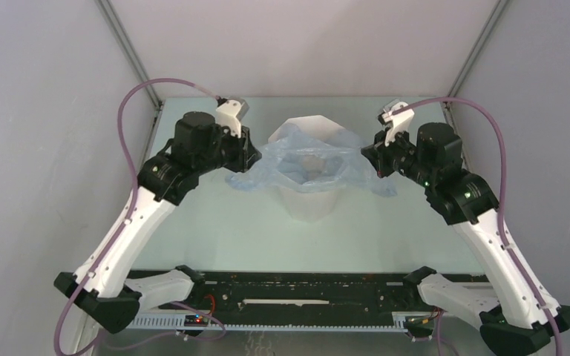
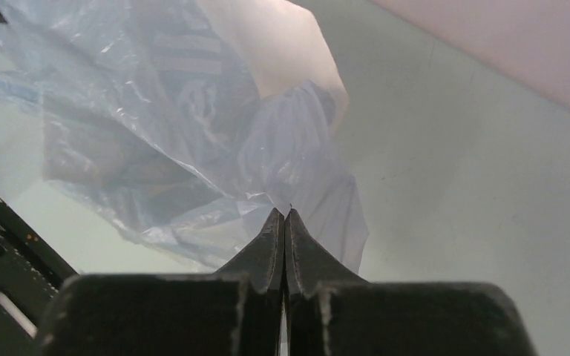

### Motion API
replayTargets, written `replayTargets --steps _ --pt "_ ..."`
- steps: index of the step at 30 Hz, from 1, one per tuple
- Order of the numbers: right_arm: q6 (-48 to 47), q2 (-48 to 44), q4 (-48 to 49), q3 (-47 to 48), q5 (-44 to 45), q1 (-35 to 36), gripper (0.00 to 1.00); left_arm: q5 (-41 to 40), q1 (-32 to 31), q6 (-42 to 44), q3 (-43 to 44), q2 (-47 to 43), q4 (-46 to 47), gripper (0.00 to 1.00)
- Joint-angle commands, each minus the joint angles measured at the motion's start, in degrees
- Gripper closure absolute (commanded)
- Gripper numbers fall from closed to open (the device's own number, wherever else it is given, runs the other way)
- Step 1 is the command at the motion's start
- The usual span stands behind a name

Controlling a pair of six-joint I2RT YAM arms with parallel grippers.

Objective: Put the trash bags into the trash bin

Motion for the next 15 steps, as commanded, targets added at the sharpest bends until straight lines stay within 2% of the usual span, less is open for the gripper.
replayTargets --steps 1,3,7,14,15 --pt "5.00 2.87 2.75 -0.12 -8.05 -5.85 1.00 1.65 1.69 -2.37 4.50 3.62 -0.56 0.70" --pt "7.70 4.63 3.29 -0.12 -11.53 -9.45 1.00 3.09 2.64 -3.86 5.25 5.56 -0.60 0.73" --pt "11.50 8.10 5.50 -0.12 -12.23 -10.97 1.00 4.85 4.79 -6.72 7.15 9.07 -0.24 0.87" --pt "21.86 15.86 8.70 1.99 -17.10 -15.16 1.00 11.78 10.83 -14.19 8.47 15.10 1.61 0.92" --pt "23.03 16.90 8.77 2.58 -17.38 -15.75 1.00 12.83 11.42 -15.61 8.28 15.91 2.28 0.86"
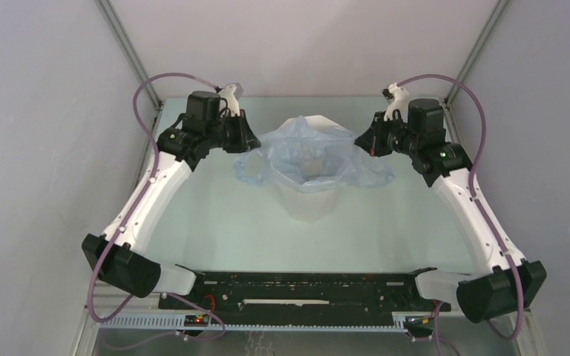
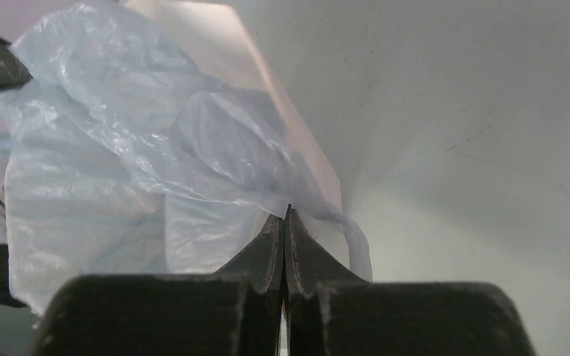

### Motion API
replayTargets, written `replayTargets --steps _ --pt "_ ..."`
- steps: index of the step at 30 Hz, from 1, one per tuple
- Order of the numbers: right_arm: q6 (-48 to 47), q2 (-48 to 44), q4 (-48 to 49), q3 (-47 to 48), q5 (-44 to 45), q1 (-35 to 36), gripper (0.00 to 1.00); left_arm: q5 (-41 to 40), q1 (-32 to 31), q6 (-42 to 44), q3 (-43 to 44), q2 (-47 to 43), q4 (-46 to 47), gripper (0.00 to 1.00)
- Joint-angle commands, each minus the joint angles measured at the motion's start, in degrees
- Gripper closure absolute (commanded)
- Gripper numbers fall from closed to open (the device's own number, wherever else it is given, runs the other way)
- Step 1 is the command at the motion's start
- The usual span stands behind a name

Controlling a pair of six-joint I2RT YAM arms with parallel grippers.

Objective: Put the trash bags into the trash bin

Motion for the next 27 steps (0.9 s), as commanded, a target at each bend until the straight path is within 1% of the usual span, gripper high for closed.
replayTargets --steps 1,3,6,8,10,13,15,17,21,25,27 --pt "8.90 4.68 3.06 3.62 -3.47 -3.02 1.00 7.03 3.10 -7.59 2.84 3.01 3.03 0.81" --pt "10.34 7.23 1.64 6.14 -4.54 -3.83 1.00 10.10 3.38 -9.48 3.02 4.76 5.13 0.75" --pt "10.85 11.05 -0.95 11.26 -5.03 -4.10 0.97 11.95 3.42 -11.26 4.07 6.14 8.22 0.75" --pt "10.99 13.32 -2.45 14.15 -5.28 -4.15 0.77 11.57 3.62 -11.20 5.47 6.95 8.57 0.79" --pt "10.92 15.01 -3.78 16.44 -5.76 -4.30 0.69 11.74 4.14 -11.08 6.76 7.75 8.58 0.81" --pt "11.18 15.98 -3.27 17.44 -6.54 -4.48 0.65 12.00 4.73 -11.09 7.86 8.91 8.58 0.81" --pt "11.97 16.66 -2.59 17.38 -6.86 -4.73 0.66 12.16 4.96 -11.17 7.93 9.77 8.87 0.81" --pt "13.30 17.90 -2.19 17.51 -7.45 -5.12 0.73 11.99 5.04 -11.49 7.97 10.71 8.93 0.83" --pt "16.74 21.85 -2.27 18.45 -8.53 -6.13 0.84 12.38 6.09 -13.38 7.86 12.98 9.47 0.93" --pt "20.25 25.60 -3.05 19.14 -10.72 -7.79 0.88 15.35 8.05 -17.20 7.45 15.92 11.37 1.00" --pt "21.80 27.25 -3.35 19.23 -11.94 -8.45 0.88 17.05 8.81 -19.30 6.52 17.08 13.37 1.00"
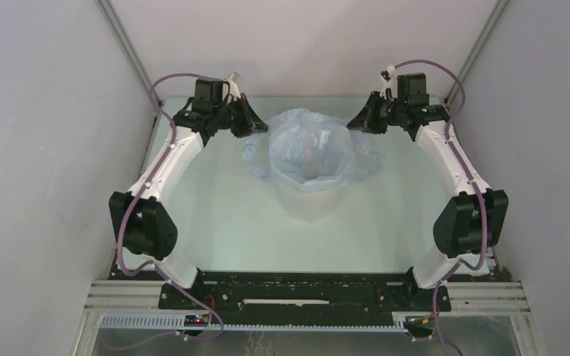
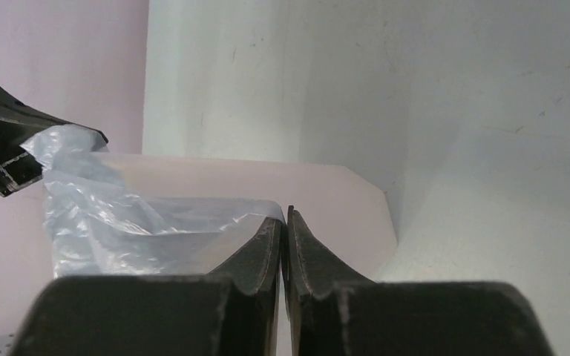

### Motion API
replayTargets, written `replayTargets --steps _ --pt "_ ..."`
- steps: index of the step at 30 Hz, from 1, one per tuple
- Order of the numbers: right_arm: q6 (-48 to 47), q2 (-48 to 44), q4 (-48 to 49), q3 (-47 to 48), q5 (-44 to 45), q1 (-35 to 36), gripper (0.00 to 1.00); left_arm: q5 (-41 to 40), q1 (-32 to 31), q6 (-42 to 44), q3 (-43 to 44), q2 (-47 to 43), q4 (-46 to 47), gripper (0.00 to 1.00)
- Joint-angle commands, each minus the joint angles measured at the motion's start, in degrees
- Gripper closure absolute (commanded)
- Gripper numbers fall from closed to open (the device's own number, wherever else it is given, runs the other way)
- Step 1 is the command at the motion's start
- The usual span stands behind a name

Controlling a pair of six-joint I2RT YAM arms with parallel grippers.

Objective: Put the trash bags into the trash bin

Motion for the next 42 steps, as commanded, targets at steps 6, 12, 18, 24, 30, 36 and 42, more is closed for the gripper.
replayTargets --steps 6,12,18,24,30,36,42 --pt "5.25 5.81 -1.22 2.58 -5.32 -2.01 0.84 8.14 2.46 -7.06 -0.35 5.45 5.84 0.99" --pt "3.14 6.39 -3.86 2.23 -7.08 -1.97 0.78 10.76 2.45 -8.46 -3.54 4.94 8.79 0.94" --pt "3.28 0.68 -4.75 1.93 -8.30 -2.07 0.69 8.48 2.45 -8.88 -4.44 -2.71 11.34 0.89" --pt "5.10 -2.35 -1.76 2.51 -9.35 -2.11 0.41 8.38 2.37 -11.71 -5.61 -5.61 17.26 0.63" --pt "0.15 -3.40 -0.66 3.66 -7.33 -1.93 0.32 7.75 2.37 -11.76 -5.50 -5.53 17.38 0.68" --pt "1.80 -0.87 4.04 4.12 -5.23 -1.79 0.35 7.27 2.36 -12.33 -4.42 -2.65 17.31 0.78" --pt "10.67 6.40 3.04 6.06 -6.20 -2.74 0.62 5.23 2.69 -15.97 -4.47 1.90 15.39 0.90"
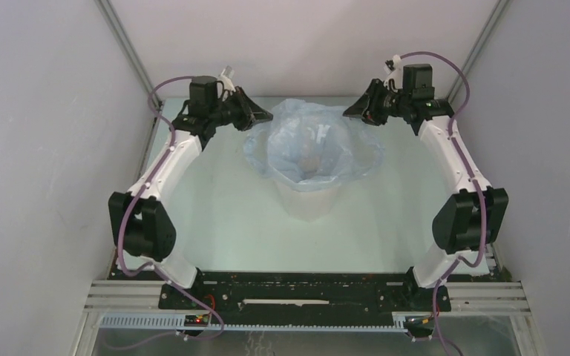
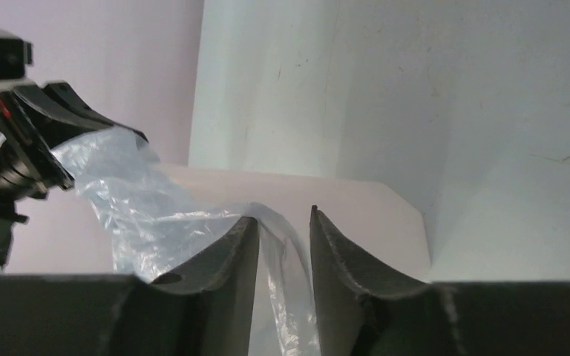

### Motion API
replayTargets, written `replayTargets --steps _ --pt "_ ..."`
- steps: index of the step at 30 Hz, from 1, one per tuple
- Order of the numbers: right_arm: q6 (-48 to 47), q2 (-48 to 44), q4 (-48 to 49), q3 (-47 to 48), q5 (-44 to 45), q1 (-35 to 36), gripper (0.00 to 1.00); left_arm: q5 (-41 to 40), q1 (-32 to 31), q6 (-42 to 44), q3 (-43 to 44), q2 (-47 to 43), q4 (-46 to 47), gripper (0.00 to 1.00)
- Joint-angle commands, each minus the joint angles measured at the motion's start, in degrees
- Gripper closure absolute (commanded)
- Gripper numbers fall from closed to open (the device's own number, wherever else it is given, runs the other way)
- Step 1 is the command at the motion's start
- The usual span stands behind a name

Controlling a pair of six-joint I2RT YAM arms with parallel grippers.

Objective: Put the trash bags into the trash bin

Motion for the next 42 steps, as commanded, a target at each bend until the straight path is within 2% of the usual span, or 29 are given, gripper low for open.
replayTargets --steps 1,3,8,16,19,26,29,31,34,37,41,42 --pt "7.46 5.97 1.18 2.46 -1.16 -1.01 0.64 -2.41 0.76 -4.15 0.04 3.46 -0.45 0.88" --pt "8.26 8.75 -0.78 3.71 -1.85 -0.89 0.67 -2.00 1.11 -5.23 0.36 5.14 0.15 0.87" --pt "7.79 12.00 -4.45 3.65 -3.02 -0.44 0.67 -0.88 1.55 -5.31 0.39 8.24 -0.90 0.90" --pt "2.74 6.90 -5.59 -4.64 -5.00 -0.22 0.61 1.47 1.70 -3.14 -7.63 3.25 -1.46 0.88" --pt "-1.82 3.47 -10.75 -5.23 -4.10 -0.22 0.54 1.29 2.21 0.67 -7.99 -0.19 -5.64 0.81" --pt "-9.05 -4.17 -19.54 -2.12 4.30 -0.46 0.34 -3.11 3.24 9.91 -2.08 -4.59 -19.17 0.57" --pt "-10.14 -4.78 -23.82 2.17 7.47 -0.86 0.30 -7.00 3.37 10.73 -0.34 -6.07 -21.69 0.39" --pt "-10.80 -5.63 -25.76 3.68 9.69 -1.28 0.25 -10.85 3.56 10.10 -0.05 -7.58 -22.85 0.22" --pt "-10.55 -8.08 -26.29 2.56 10.99 -3.03 0.20 -14.67 4.27 8.67 -1.38 -10.46 -22.74 0.09" --pt "-10.35 -10.08 -26.54 1.13 11.13 -4.82 0.14 -14.73 5.52 6.92 -3.60 -12.61 -21.40 0.08" --pt "-9.96 -12.91 -25.53 -3.19 10.25 -5.54 0.11 -9.45 6.24 3.87 -8.46 -14.02 -17.68 0.08" --pt "-8.90 -14.82 -22.63 -8.85 7.98 -5.58 0.12 -5.27 5.43 0.22 -14.47 -14.76 -12.49 0.12"
